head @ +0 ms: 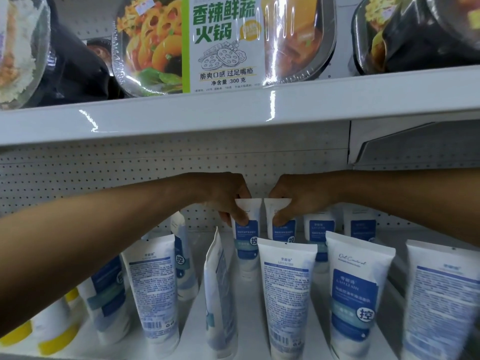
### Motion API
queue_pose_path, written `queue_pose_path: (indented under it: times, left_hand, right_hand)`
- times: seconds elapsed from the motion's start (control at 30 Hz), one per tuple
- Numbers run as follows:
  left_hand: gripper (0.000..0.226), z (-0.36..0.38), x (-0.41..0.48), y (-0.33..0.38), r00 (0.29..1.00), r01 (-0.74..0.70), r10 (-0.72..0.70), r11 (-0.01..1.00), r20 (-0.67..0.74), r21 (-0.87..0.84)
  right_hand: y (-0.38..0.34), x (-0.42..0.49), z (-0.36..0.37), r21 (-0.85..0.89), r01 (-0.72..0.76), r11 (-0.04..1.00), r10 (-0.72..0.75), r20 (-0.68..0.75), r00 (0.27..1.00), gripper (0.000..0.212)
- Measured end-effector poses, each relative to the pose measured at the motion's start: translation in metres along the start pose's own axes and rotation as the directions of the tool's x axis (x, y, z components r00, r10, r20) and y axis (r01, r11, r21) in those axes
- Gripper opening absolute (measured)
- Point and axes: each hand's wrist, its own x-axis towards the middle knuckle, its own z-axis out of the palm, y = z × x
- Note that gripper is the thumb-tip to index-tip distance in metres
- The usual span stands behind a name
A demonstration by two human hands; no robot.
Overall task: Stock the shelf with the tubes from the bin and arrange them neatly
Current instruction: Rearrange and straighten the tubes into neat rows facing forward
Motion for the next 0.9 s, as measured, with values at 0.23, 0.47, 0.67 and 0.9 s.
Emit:
queue_pose_path:
  times: [0.23,0.47,0.67,0.9]
  left_hand:
    - [0.035,0.001,0.001,-0.001,1.000,-0.004,0.004,1.000,-0.024,0.022]
    - [0.038,0.003,0.000,0.003,1.000,0.000,0.001,1.000,-0.031,0.022]
    - [0.041,0.001,-0.002,0.008,1.000,-0.007,0.007,0.999,0.009,0.048]
    - [0.036,0.000,-0.001,0.009,1.000,-0.019,0.018,0.997,0.024,0.076]
  right_hand:
    - [0.001,0.003,0.000,0.010,0.002,1.000,-0.002,0.015,1.000,0.018]
    - [0.001,0.004,-0.001,-0.007,-0.002,1.000,0.002,0.044,0.999,0.013]
    - [0.000,0.003,-0.002,-0.036,-0.008,0.999,0.009,0.042,0.999,0.016]
    - [-0.003,-0.002,-0.011,-0.070,-0.010,0.998,0.013,0.042,0.999,0.018]
